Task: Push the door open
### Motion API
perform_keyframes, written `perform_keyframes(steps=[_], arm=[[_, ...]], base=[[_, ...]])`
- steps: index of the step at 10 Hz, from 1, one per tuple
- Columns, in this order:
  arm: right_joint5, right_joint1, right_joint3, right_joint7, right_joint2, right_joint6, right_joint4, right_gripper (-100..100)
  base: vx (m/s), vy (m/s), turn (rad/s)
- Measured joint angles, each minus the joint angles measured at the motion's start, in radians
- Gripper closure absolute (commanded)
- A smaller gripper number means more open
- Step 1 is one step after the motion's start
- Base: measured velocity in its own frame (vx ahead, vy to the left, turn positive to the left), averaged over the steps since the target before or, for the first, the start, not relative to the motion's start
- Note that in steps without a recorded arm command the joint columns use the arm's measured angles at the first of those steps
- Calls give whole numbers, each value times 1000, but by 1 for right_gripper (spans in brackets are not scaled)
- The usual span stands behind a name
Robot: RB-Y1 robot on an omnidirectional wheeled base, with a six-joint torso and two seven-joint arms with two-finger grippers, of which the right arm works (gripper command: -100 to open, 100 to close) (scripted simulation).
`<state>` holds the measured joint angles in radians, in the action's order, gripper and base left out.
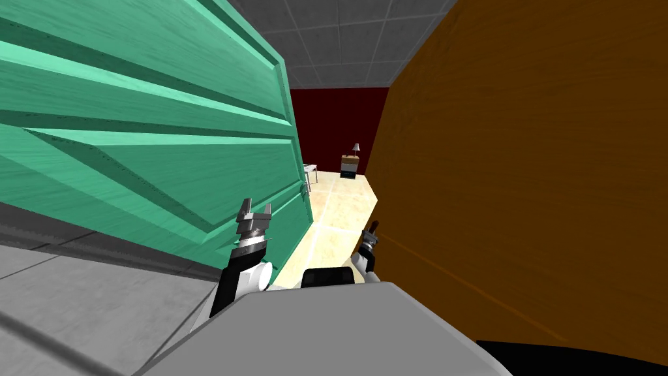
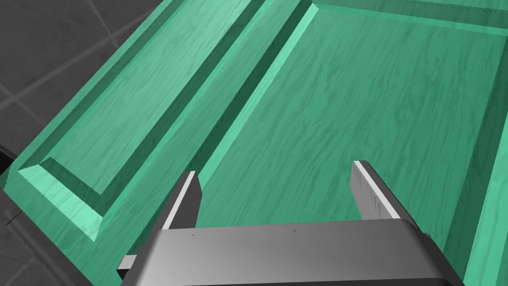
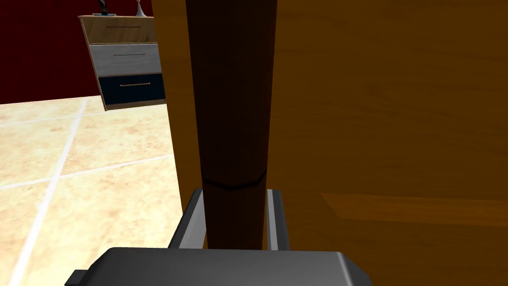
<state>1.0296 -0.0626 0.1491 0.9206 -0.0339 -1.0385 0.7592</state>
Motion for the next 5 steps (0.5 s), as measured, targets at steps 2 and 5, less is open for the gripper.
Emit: perform_keyframes(steps=[2,5], arm=[[6,4,-10,-4,3,-5,4,100],[22,14,-22,-7,-6,-6,7,100]], base=[[102,-9,-24],[183,-50,-43]])
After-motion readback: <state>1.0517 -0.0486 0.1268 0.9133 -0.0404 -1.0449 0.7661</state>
